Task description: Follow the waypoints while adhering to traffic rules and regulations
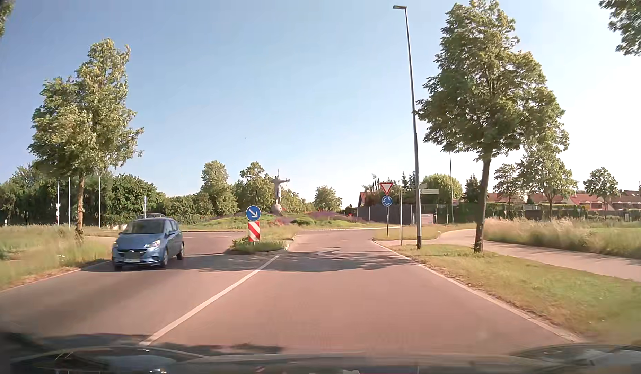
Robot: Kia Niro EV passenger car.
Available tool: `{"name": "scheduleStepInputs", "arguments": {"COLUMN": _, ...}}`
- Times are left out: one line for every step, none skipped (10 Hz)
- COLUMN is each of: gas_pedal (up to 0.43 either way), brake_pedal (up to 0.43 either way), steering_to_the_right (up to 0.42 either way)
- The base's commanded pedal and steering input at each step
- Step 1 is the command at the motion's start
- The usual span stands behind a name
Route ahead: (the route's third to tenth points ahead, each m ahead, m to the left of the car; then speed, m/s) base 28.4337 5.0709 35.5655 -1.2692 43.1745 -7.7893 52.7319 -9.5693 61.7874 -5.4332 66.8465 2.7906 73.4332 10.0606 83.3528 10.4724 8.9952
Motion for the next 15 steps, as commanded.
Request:
{"name": "scheduleStepInputs", "arguments": {"gas_pedal": 0.0, "brake_pedal": 0.128, "steering_to_the_right": -0.003}}
{"name": "scheduleStepInputs", "arguments": {"gas_pedal": 0.0, "brake_pedal": 0.134, "steering_to_the_right": -0.003}}
{"name": "scheduleStepInputs", "arguments": {"gas_pedal": 0.0, "brake_pedal": 0.134, "steering_to_the_right": -0.003}}
{"name": "scheduleStepInputs", "arguments": {"gas_pedal": 0.0, "brake_pedal": 0.14, "steering_to_the_right": -0.003}}
{"name": "scheduleStepInputs", "arguments": {"gas_pedal": 0.0, "brake_pedal": 0.14, "steering_to_the_right": -0.005}}
{"name": "scheduleStepInputs", "arguments": {"gas_pedal": 0.0, "brake_pedal": 0.14, "steering_to_the_right": -0.009}}
{"name": "scheduleStepInputs", "arguments": {"gas_pedal": 0.0, "brake_pedal": 0.14, "steering_to_the_right": -0.014}}
{"name": "scheduleStepInputs", "arguments": {"gas_pedal": 0.0, "brake_pedal": 0.146, "steering_to_the_right": -0.016}}
{"name": "scheduleStepInputs", "arguments": {"gas_pedal": 0.0, "brake_pedal": 0.152, "steering_to_the_right": -0.016}}
{"name": "scheduleStepInputs", "arguments": {"gas_pedal": 0.0, "brake_pedal": 0.152, "steering_to_the_right": -0.016}}
{"name": "scheduleStepInputs", "arguments": {"gas_pedal": 0.0, "brake_pedal": 0.159, "steering_to_the_right": -0.016}}
{"name": "scheduleStepInputs", "arguments": {"gas_pedal": 0.0, "brake_pedal": 0.159, "steering_to_the_right": -0.016}}
{"name": "scheduleStepInputs", "arguments": {"gas_pedal": 0.0, "brake_pedal": 0.165, "steering_to_the_right": -0.016}}
{"name": "scheduleStepInputs", "arguments": {"gas_pedal": 0.0, "brake_pedal": 0.165, "steering_to_the_right": -0.016}}
{"name": "scheduleStepInputs", "arguments": {"gas_pedal": 0.0, "brake_pedal": 0.165, "steering_to_the_right": -0.016}}
